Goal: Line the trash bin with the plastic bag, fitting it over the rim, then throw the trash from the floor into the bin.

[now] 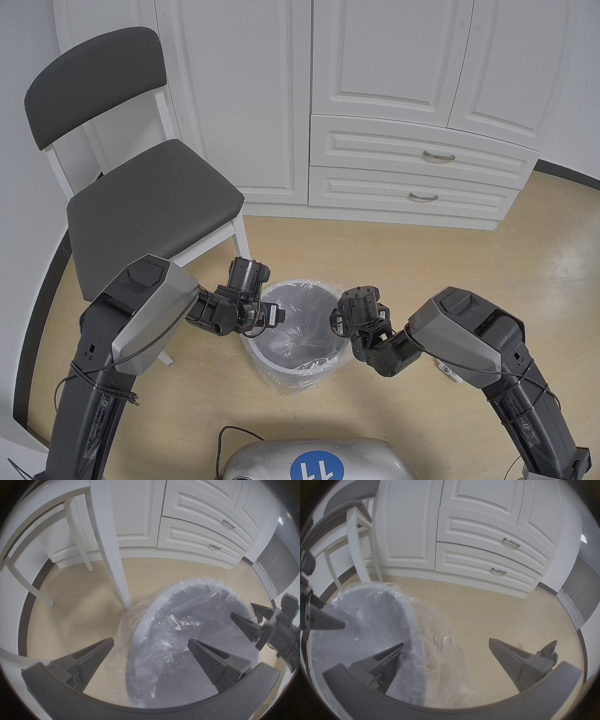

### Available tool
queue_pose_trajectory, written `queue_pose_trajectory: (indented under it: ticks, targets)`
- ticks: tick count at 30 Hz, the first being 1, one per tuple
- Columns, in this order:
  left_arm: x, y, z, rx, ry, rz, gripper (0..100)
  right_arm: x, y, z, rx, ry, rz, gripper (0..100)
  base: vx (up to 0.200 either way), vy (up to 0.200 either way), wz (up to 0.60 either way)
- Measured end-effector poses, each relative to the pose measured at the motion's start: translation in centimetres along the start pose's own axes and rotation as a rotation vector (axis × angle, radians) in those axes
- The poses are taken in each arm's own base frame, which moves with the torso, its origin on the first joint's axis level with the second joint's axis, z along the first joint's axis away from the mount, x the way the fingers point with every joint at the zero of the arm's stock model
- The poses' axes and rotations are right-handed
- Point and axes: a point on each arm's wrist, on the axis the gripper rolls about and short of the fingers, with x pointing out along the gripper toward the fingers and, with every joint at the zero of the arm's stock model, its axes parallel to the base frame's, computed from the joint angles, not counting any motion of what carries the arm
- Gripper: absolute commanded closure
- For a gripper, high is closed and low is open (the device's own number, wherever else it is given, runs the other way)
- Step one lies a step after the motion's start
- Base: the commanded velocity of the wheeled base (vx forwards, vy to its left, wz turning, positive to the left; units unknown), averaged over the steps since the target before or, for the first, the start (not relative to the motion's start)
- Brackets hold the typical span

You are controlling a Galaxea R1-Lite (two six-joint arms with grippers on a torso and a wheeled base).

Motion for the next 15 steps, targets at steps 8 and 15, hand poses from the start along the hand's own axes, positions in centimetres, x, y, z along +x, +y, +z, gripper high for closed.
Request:
queue_pose_trajectory:
  ticks: [8,15]
  targets:
    - [0.0,0.1,0.0,-0.001,0.0,0.002,0,1.9,0.2,1.2,0.067,-0.081,-0.006,0,0.0,0.0,0.0]
    - [-0.4,0.1,-0.1,0.002,0.011,-0.009,0,3.1,-0.3,1.1,0.117,-0.103,-0.003,0,0.0,0.0,0.0]
